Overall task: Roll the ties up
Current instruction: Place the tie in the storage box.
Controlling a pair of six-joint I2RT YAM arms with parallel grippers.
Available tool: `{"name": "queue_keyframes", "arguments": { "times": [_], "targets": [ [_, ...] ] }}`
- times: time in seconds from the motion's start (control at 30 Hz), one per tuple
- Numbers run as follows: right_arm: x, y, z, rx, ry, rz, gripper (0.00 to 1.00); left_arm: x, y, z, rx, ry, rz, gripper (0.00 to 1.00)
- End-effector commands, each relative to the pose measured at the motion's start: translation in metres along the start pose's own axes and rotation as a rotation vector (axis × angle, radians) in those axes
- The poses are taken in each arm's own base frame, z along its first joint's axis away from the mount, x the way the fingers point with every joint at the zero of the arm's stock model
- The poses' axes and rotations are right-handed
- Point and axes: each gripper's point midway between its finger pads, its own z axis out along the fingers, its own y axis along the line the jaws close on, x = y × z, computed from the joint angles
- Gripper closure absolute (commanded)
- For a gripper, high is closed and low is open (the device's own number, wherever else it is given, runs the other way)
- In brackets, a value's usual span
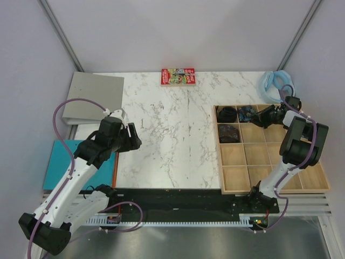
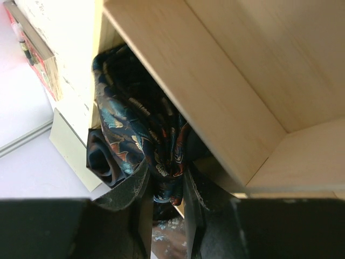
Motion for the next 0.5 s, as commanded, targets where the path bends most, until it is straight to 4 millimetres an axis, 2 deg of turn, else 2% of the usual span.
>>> {"name": "queue_keyframes", "arguments": {
  "times": [0.0,0.2,0.23,0.3,0.43,0.47],
  "targets": [
    [-0.018,0.001,0.007,0.013,-0.051,-0.028,1.00,-0.005,0.002,0.003,-0.001,-0.023,0.030,0.28],
    [-0.016,-0.001,0.007,0.020,-0.050,-0.035,0.97,-0.005,0.002,0.003,-0.002,-0.022,0.028,0.28],
    [-0.015,0.001,0.005,0.017,-0.054,-0.040,0.90,-0.006,0.002,0.003,0.000,-0.024,0.028,0.28],
    [-0.015,0.003,0.003,0.015,-0.058,-0.044,0.83,-0.005,0.002,0.003,-0.002,-0.022,0.030,0.28],
    [-0.014,0.008,-0.002,0.008,-0.063,-0.051,0.59,-0.006,0.003,0.002,-0.003,-0.029,0.027,0.28],
    [-0.013,0.009,-0.003,0.008,-0.063,-0.051,0.57,-0.006,0.002,0.002,-0.002,-0.030,0.027,0.28]
  ]
}}
